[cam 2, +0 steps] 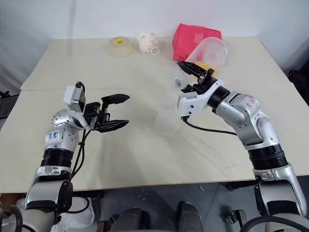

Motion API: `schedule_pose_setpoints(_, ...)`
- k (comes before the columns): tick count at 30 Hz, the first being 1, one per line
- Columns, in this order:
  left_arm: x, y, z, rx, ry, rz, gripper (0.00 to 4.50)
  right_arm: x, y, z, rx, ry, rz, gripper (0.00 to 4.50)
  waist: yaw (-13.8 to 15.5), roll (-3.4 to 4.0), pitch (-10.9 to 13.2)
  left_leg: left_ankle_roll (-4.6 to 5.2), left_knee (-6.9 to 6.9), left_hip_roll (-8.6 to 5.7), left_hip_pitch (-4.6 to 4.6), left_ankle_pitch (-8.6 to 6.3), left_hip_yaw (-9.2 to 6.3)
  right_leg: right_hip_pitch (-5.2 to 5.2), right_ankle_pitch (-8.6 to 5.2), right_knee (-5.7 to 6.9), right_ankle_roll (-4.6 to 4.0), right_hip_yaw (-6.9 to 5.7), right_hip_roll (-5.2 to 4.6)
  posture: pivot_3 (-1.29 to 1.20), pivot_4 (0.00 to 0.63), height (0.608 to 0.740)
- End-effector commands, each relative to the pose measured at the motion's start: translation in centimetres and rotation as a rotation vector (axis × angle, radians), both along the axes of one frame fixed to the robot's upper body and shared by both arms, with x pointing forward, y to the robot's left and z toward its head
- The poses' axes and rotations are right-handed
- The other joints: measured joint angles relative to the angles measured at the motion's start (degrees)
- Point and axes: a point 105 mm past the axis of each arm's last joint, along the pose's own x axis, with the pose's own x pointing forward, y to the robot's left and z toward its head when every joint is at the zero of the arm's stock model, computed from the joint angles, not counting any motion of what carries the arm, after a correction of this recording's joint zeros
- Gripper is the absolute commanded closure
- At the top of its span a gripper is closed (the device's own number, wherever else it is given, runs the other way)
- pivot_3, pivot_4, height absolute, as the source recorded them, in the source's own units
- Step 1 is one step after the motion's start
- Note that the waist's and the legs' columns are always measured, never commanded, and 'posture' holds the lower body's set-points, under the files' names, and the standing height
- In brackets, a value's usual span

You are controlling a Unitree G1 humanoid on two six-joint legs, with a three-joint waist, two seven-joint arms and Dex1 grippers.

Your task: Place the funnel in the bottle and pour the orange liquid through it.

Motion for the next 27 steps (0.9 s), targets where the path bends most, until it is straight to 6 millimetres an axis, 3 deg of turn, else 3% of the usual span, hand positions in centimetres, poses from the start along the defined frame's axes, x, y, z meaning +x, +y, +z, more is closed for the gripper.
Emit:
schedule_pose_setpoints(1,0.05,0.28,1.04,-0.009,-0.038,0.004,0.0,-0.67,0.25,1.68,-0.023,-0.091,0.02,2.04,-0.03,0.0,0.0,0.0,0.0,0.0,0.0,0.0,0.0,0.0,0.0,0.01,0.0,0.0,0.0,0.0,0.15,0.74)
schedule_pose_setpoints(11,0.16,0.24,1.22,-0.009,-0.041,0.01,0.0,-0.54,0.24,1.0,-0.1,-0.12,0.027,2.04,-0.42,0.0,0.0,0.0,0.0,0.0,-0.01,0.0,0.0,0.0,0.0,0.03,0.0,-0.02,0.0,0.0,0.15,0.74)
schedule_pose_setpoints(27,0.29,0.28,1.41,-0.01,-0.045,0.015,0.0,-0.22,0.7,1.61,-0.165,-0.212,0.036,2.04,-1.22,0.0,0.0,0.0,-0.03,0.0,-0.02,0.0,-0.02,-0.02,0.0,0.07,0.0,-0.05,-0.03,0.0,0.15,0.74)
